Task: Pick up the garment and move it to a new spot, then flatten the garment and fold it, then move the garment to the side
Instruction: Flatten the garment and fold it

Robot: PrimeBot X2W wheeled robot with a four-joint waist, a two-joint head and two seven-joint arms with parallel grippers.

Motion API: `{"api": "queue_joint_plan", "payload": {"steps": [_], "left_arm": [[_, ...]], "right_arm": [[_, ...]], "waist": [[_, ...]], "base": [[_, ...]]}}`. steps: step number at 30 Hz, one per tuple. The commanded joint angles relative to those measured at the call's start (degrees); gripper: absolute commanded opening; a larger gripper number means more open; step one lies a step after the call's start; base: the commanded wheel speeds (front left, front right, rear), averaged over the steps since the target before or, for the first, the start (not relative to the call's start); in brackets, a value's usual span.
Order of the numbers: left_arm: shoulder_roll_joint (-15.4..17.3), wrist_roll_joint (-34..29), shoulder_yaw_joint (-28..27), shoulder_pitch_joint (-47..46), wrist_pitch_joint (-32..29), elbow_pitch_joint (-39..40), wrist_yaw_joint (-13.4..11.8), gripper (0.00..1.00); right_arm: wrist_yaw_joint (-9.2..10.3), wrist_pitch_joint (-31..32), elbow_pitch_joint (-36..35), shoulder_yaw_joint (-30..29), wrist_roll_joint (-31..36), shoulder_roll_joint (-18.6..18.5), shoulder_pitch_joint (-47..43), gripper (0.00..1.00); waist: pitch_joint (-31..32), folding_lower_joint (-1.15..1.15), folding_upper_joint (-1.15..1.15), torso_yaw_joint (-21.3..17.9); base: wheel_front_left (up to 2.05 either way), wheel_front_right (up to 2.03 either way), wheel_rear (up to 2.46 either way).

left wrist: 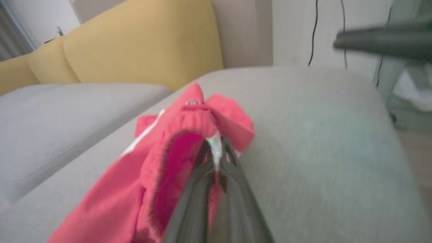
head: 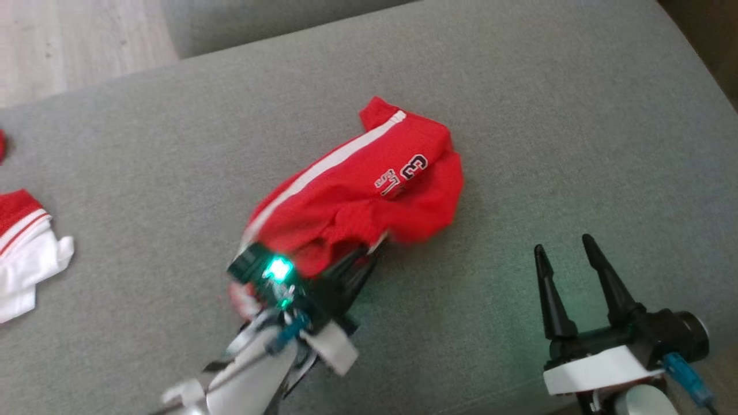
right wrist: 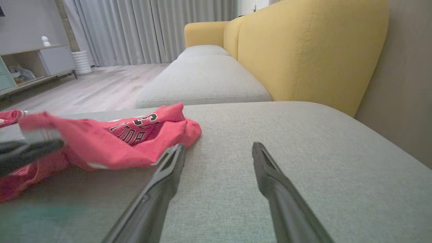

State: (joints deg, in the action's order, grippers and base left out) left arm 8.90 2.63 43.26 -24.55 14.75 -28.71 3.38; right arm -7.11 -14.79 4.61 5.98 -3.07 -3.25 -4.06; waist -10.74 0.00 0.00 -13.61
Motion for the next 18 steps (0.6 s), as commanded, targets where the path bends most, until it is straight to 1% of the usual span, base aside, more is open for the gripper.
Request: {"api": "queue_joint_plan", "payload": {"steps": [1, 3, 5, 8, 10, 14, 17, 18], "left_arm": [[-0.11, 3.05, -2.55, -3.55, 0.25, 4.76, 1.81, 0.0], [-0.96, 7.88, -3.39, -4.49, 0.25, 8.69, 3.42, 0.0], [-1.1, 12.15, -3.32, -5.93, 0.25, 12.57, 3.93, 0.0], [0.22, 18.17, -3.05, -7.74, 0.18, 17.54, 4.06, 0.0], [1.41, 22.99, -4.63, -7.35, -0.79, 20.36, 4.08, 0.0], [6.98, 27.5, -8.09, -3.46, -3.7, 23.03, 3.55, 0.0], [11.67, 27.76, -10.15, 0.47, -3.76, 23.19, 2.35, 0.0], [12.91, 27.58, -10.34, 1.54, -3.58, 23.34, 2.34, 0.0]], "right_arm": [[-0.37, -0.21, -1.29, 1.65, -0.59, -0.02, 0.79, 1.0], [-0.37, -0.21, -1.04, 2.01, -0.86, 0.14, 0.38, 1.0], [-0.37, -0.21, -0.81, 2.51, -1.08, 0.24, -0.08, 1.0], [-0.37, -0.21, -0.85, 2.27, -2.01, 0.32, -0.48, 1.0], [-0.37, -0.21, -1.14, 1.94, -3.02, 0.34, -0.34, 1.0], [-0.37, -0.21, -1.23, 1.84, -3.19, 0.35, 0.3, 1.0], [-0.37, -0.21, -0.12, 2.21, -3.61, 0.36, 0.92, 1.0], [-0.37, -0.21, 0.77, 2.38, -3.72, 0.36, 1.12, 1.0]], "waist": [[1.02, 0.0, 0.0, 0.74], [2.04, 0.0, 0.0, 1.46], [2.89, 0.0, 0.0, 2.23], [3.42, 0.0, 0.0, 3.76], [3.05, 0.0, 0.0, 4.92], [1.16, 0.0, 0.0, 7.95], [-0.31, 0.0, 0.0, 10.08], [-0.79, 0.0, 0.0, 10.92]], "base": [[0.0, 0.0, 0.0], [0.0, 0.0, 0.0], [0.0, 0.0, 0.0], [0.0, 0.0, 0.0], [0.0, 0.0, 0.0], [0.0, 0.0, 0.0], [0.0, 0.0, 0.0], [0.0, 0.0, 0.0]]}}
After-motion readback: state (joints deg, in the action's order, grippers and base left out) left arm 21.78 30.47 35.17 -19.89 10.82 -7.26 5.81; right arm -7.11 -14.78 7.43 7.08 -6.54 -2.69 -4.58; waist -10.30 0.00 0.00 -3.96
